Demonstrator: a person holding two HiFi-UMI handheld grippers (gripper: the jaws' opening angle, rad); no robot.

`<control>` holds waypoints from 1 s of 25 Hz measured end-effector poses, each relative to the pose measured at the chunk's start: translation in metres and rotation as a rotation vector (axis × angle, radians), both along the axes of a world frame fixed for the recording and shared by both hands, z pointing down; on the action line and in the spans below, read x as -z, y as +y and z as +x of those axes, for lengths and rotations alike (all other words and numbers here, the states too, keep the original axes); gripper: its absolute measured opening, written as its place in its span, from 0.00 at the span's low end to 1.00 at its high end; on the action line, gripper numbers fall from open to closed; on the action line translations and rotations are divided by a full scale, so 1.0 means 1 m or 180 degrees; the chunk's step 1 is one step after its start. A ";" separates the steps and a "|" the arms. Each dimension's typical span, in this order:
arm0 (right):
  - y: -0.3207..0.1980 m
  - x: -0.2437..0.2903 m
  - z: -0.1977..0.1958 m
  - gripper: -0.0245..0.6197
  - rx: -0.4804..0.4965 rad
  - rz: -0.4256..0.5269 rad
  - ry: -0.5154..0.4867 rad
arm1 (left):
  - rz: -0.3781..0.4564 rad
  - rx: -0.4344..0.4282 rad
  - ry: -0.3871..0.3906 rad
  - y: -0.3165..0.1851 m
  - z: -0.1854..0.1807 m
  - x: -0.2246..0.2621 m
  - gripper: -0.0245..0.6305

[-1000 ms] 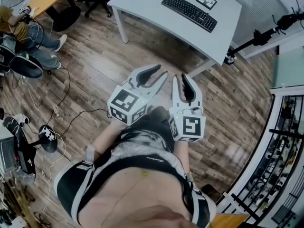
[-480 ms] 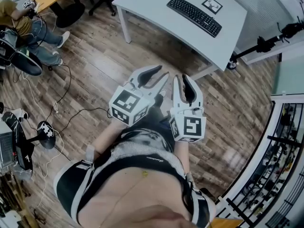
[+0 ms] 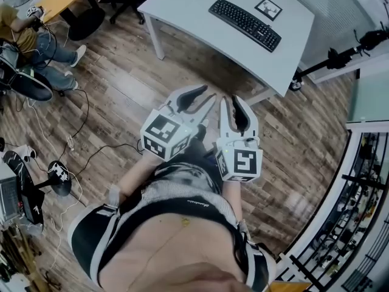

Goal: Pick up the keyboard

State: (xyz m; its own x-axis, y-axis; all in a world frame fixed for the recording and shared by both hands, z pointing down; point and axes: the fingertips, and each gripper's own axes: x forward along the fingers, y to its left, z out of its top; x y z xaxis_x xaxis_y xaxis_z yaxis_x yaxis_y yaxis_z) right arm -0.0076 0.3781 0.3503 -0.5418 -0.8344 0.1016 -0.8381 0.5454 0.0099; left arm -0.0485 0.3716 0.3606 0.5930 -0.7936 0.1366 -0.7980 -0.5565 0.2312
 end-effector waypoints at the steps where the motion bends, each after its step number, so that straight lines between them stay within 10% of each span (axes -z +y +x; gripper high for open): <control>1: -0.005 0.000 0.001 0.17 0.0000 -0.0005 -0.0004 | -0.0008 -0.0006 0.0004 -0.005 0.001 0.000 0.20; 25: -0.146 0.011 0.004 0.18 0.0056 -0.0039 -0.0063 | -0.0023 0.0027 0.0019 -0.144 0.008 0.013 0.20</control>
State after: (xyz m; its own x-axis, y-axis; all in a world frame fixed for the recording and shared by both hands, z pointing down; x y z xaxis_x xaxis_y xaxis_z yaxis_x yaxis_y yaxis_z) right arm -0.0032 0.2319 0.3393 -0.5585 -0.8234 0.1007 -0.8283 0.5601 -0.0133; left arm -0.0406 0.2275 0.3478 0.5870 -0.7976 0.1388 -0.8013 -0.5480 0.2401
